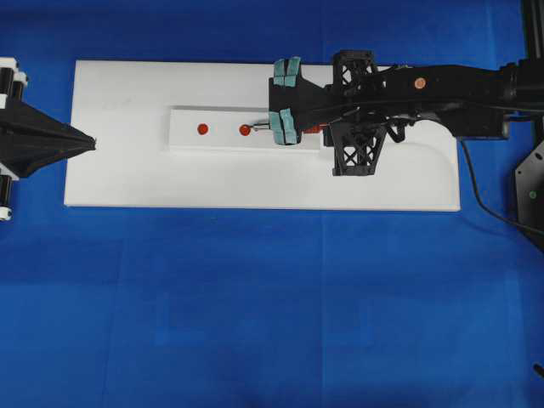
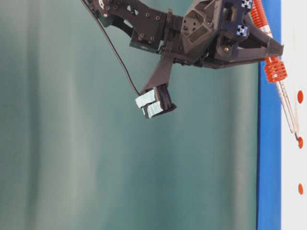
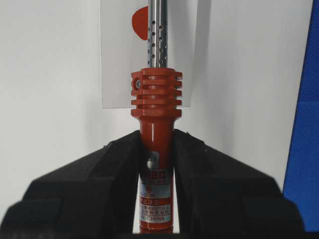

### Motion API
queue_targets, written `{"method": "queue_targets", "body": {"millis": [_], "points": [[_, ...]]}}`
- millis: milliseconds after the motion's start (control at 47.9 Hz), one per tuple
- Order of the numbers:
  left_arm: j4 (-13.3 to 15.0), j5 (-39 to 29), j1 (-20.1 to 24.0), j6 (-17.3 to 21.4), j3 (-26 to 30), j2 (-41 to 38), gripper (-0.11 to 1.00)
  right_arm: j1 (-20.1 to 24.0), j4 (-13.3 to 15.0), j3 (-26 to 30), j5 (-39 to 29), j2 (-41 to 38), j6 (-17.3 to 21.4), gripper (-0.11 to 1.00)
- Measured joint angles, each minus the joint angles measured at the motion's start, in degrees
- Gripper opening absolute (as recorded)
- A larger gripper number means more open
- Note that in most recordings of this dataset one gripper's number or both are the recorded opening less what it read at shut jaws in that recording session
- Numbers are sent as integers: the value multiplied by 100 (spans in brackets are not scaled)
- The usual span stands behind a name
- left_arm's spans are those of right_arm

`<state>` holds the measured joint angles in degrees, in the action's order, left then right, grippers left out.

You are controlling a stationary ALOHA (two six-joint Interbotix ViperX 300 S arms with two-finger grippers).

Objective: Touch the tip of the soldering iron to the mark.
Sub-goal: 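Lower the iron tip onto the middle red dot again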

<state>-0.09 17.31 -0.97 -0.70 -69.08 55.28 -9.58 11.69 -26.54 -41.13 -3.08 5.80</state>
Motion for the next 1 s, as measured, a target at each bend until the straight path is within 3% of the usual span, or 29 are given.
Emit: {"method": "queue_targets", "body": {"millis": [1002], "points": [[9, -9, 9, 0, 0, 0, 0, 26, -35, 0, -18, 0, 0, 6]]}}
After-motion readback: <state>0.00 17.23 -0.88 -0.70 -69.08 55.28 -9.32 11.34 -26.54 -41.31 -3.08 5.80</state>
